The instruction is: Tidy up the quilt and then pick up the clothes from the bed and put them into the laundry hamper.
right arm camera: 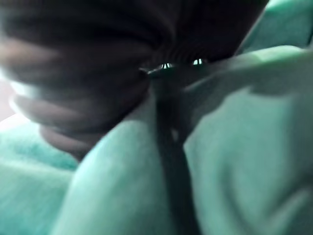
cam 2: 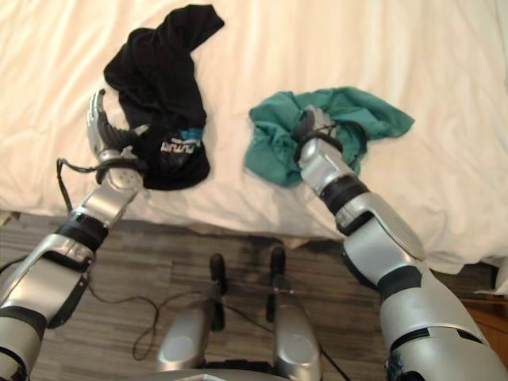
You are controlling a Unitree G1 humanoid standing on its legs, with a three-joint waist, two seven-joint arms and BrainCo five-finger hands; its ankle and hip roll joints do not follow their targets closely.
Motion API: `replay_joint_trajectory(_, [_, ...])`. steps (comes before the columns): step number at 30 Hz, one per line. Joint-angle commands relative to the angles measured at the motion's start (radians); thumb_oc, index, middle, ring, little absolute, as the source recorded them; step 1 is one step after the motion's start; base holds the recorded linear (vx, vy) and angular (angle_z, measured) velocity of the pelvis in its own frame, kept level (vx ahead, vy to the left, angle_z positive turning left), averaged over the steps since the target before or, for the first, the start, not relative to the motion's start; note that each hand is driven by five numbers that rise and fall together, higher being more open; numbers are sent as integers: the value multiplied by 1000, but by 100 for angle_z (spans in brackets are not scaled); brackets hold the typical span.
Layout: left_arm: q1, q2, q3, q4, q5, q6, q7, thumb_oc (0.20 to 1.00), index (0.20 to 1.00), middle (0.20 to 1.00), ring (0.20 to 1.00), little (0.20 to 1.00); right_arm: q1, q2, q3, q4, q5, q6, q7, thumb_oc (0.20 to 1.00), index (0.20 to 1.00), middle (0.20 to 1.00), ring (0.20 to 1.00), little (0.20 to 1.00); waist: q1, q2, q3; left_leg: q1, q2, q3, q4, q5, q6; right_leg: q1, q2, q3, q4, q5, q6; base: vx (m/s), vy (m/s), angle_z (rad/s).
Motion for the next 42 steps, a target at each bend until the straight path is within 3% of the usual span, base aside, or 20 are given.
replay_joint_trajectory(1, [-120,38,20,-19,20,-42,31,1000,1000,1000,1000,1000,-5,34,79,104,54,28,-5,200,200,200,200,200,-2,-56,36,7,-58,50,-7,-112,17,55,-79,74,-48,-35,85,0,0,0])
replay_joint_trajectory(12, [-143,9,2,54,15,54,20,1000,1000,1000,1000,1000,56,26,46,-15,177,-4,-52,200,200,200,200,200,-56,-62,45,11,-44,87,-7,-109,11,30,-68,120,-30,-37,88,15,-2,-7])
replay_joint_trajectory(18, [-139,-10,-13,135,81,24,6,1000,1000,1000,1000,1000,142,-6,20,-119,196,-31,-49,200,200,200,200,200,-106,-69,47,-16,-37,113,-7,-105,9,-22,-56,160,-15,-37,91,17,-3,-20])
replay_joint_trajectory(24, [-111,-3,-15,155,83,57,-9,1000,1000,1000,1000,1000,237,-46,-10,-218,191,-61,-47,200,200,200,200,200,-148,-71,47,-41,-37,133,-5,-103,6,-67,-47,192,-1,-43,91,19,11,-16])
replay_joint_trajectory(25, [-106,-3,-12,164,80,74,-26,677,677,677,677,677,254,-50,-15,-232,191,-70,-51,200,200,200,200,200,-155,-71,47,-45,-37,136,-4,-101,6,-75,-46,196,2,-43,91,15,10,-13])
replay_joint_trajectory(26, [-103,-2,-11,168,80,81,-35,677,677,677,677,677,261,-52,-18,-237,189,-73,-53,200,200,200,200,200,-157,-71,47,-46,-37,138,-3,-101,5,-77,-45,197,3,-44,91,4,2,-9])
replay_joint_trajectory(27, [-99,-1,-9,177,73,90,-51,294,294,294,294,294,272,-58,-20,-249,186,-78,-55,200,200,200,200,200,-162,-71,47,-49,-36,140,-2,-100,5,-81,-46,199,4,-44,91,8,12,-4])
replay_joint_trajectory(28, [-90,0,-3,201,58,91,-73,200,200,200,200,200,293,-68,-31,-275,186,-87,-57,200,200,200,200,200,-173,-72,47,-51,-34,146,-1,-99,3,-89,-43,206,7,-45,90,11,25,-4])
replay_joint_trajectory(33, [-58,-4,21,230,10,34,-68,200,200,200,200,200,333,-86,-61,-317,203,-128,-68,200,200,200,200,200,-190,-70,47,-49,-32,153,3,-97,0,-91,-41,217,11,-51,87,12,31,-10])
replay_joint_trajectory(36, [-6,-18,59,183,-45,-75,-36,200,200,200,200,200,396,-87,-117,-379,280,-235,-92,200,200,200,200,200,-193,-70,47,-29,-33,142,4,-106,3,-68,-41,219,8,-59,83,15,-4,-7])
replay_joint_trajectory(38, [11,-25,74,154,-64,-103,-31,200,200,200,200,200,416,-83,-137,-400,310,-260,-94,200,200,200,200,200,-189,-70,47,-25,-31,139,4,-105,2,-62,-39,221,8,-59,81,1,-10,-2])
replay_joint_trajectory(39, [63,-38,109,86,-95,-186,-19,200,200,200,200,200,481,-78,-187,-440,360,-342,-94,200,200,200,200,200,-186,-70,47,2,-34,123,3,-116,5,-27,-42,216,2,-70,80,15,-37,0])
replay_joint_trajectory(42, [204,-65,177,-111,-87,-270,-74,200,200,200,200,200,631,-69,-292,-529,389,-478,-57,200,200,200,200,200,-166,-71,40,43,-34,94,5,-128,10,24,-41,209,-1,-77,77,18,-68,8])
